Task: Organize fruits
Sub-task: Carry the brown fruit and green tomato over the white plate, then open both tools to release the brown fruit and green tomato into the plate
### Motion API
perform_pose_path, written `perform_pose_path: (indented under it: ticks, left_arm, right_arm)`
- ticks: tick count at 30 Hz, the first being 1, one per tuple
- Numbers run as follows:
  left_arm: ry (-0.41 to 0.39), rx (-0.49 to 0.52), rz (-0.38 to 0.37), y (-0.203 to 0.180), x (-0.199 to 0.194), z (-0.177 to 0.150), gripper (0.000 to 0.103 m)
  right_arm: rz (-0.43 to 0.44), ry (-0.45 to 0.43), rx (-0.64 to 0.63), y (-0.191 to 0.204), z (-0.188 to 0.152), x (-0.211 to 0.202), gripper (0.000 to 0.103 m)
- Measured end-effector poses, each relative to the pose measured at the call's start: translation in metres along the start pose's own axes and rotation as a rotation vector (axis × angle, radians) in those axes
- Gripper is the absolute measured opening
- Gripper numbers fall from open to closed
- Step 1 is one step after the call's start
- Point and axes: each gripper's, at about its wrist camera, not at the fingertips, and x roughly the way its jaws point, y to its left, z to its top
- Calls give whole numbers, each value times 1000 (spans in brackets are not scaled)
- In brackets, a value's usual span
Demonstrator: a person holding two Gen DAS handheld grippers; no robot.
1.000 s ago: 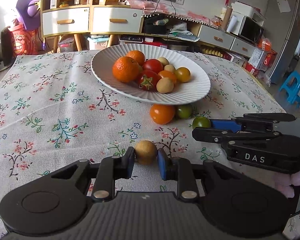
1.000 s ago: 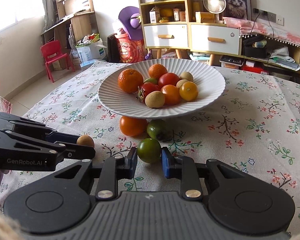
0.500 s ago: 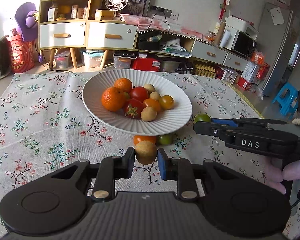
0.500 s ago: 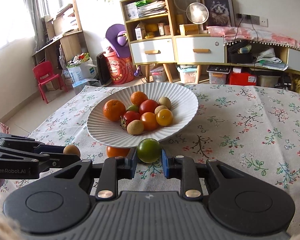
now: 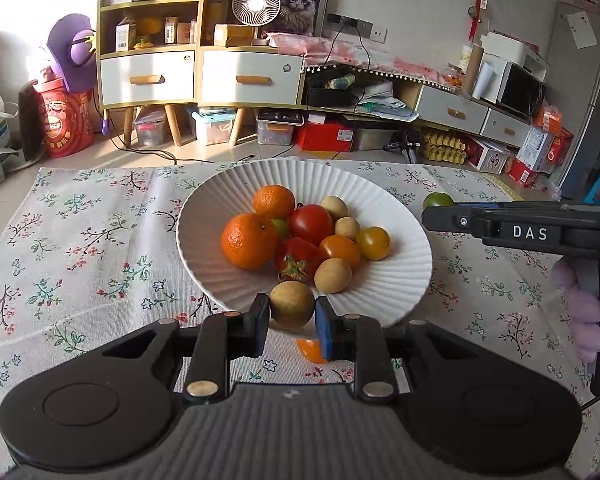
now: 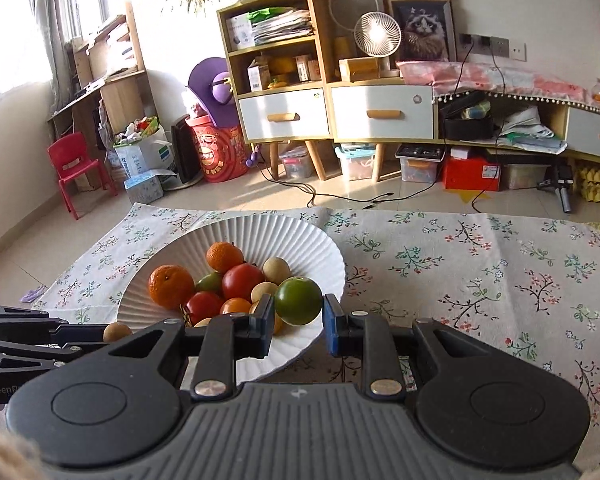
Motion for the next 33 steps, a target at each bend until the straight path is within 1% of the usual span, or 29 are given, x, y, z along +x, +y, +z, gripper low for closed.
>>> perform_pose_path:
  ticks: [4,11,14,23,26,27,30,32,33]
  left_arm:
    - [11,21,14,-4,11,3,17]
    - [14,59,20,-11,22,4,17]
    - [7,54,23,-8,24,4,18]
    - [-13,45,-2,-3,22,2,19]
    - [-16,42,-1,-4,21,2,22]
    - [-16,41,1,-5,20,2,26]
    - [-19,43,6,-6,17,3,34]
    - [-24,43,8,-6,13,4,37]
    - [-25,40,10,-5,12,4,39]
  right_arm:
    - [15,25,-33,0,0,15,23]
    - [48,54,-41,-6,1,27,23]
    - [53,54,-49,-7,3,29,23]
    - [68,56,-54,-8,7,33,24]
    - [70,58,-45,-8,9,33,26]
    - [72,57,-40,-8,10,32,27]
    - [75,53,-46,-5,11,28,28]
    - [75,52,-57,-2,12,25,29]
    - [76,52,-60,-2,12,23,31]
